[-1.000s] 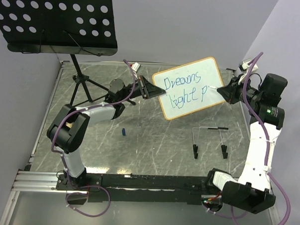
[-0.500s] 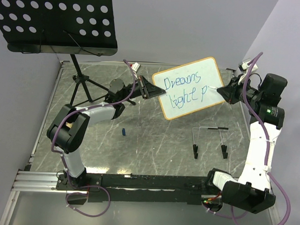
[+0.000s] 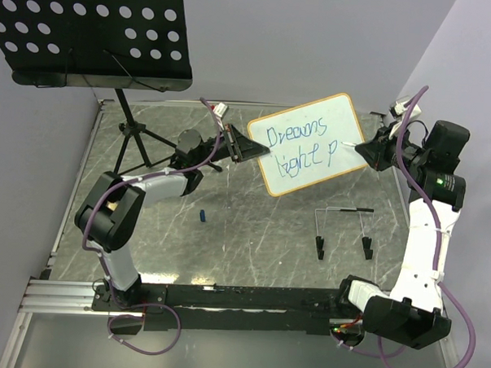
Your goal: Write a sentence on the whiteboard
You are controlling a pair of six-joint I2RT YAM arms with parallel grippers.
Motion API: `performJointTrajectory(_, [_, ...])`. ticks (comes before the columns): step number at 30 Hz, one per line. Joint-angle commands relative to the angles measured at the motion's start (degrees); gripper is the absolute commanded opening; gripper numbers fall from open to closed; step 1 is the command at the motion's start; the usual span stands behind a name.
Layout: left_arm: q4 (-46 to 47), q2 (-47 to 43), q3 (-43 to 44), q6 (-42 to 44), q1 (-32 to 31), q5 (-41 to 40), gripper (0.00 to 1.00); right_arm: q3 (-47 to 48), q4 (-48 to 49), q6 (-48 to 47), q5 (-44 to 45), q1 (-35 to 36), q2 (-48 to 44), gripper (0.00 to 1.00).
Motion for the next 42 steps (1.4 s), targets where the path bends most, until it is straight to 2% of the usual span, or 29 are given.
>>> performJointTrajectory(1, [7.6,-4.6,0.9,0.3,0.3,-0.3,0.01,2.0,0.9,-0.8,0.0,-0.4,0.4,0.0])
performJointTrajectory(18, [7.3,-4.9,0.9,0.4,0.3,-0.4,0.01,0.5,2.1,0.0,0.6,-0.4,-2.4,0.0])
performJointTrajectory(42, [9.5,-3.7,1.5,-1.1,0.3,0.5,0.01,-0.8,6.6,1.0,5.3,0.9,3.8,0.0])
